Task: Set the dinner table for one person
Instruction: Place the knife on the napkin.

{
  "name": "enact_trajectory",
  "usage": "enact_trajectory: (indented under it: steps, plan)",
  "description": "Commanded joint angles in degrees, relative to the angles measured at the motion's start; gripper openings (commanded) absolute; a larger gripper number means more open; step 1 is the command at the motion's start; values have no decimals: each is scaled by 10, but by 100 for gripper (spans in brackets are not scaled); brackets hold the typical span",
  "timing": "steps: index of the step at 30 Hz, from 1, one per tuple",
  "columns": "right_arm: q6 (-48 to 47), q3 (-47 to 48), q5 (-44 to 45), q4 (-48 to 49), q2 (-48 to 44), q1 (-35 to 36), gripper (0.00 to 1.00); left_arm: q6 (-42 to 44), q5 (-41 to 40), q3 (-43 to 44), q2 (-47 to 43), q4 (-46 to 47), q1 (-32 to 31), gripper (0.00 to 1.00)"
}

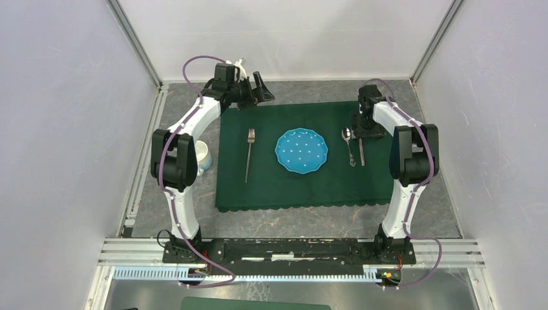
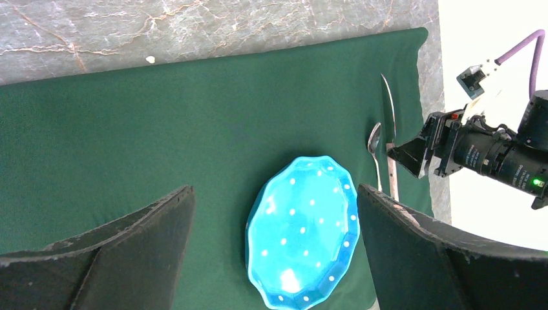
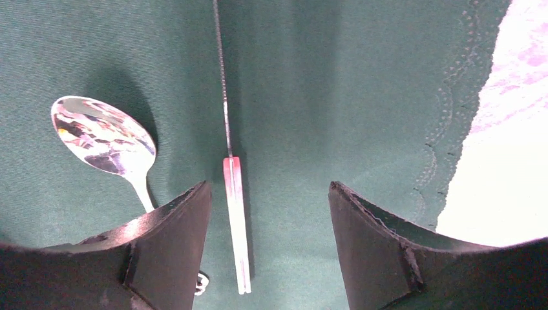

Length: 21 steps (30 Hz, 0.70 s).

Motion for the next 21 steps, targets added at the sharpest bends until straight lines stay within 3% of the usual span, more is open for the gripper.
enact_trajectory:
  steps: [1, 21]
  plan:
    - [-8, 9, 26, -3, -30, -11, 73, -32, 5, 16, 0, 22, 2, 100]
    - [-15, 18, 34, 5, -35, -31, 74, -29, 1, 2, -13, 22, 2, 100]
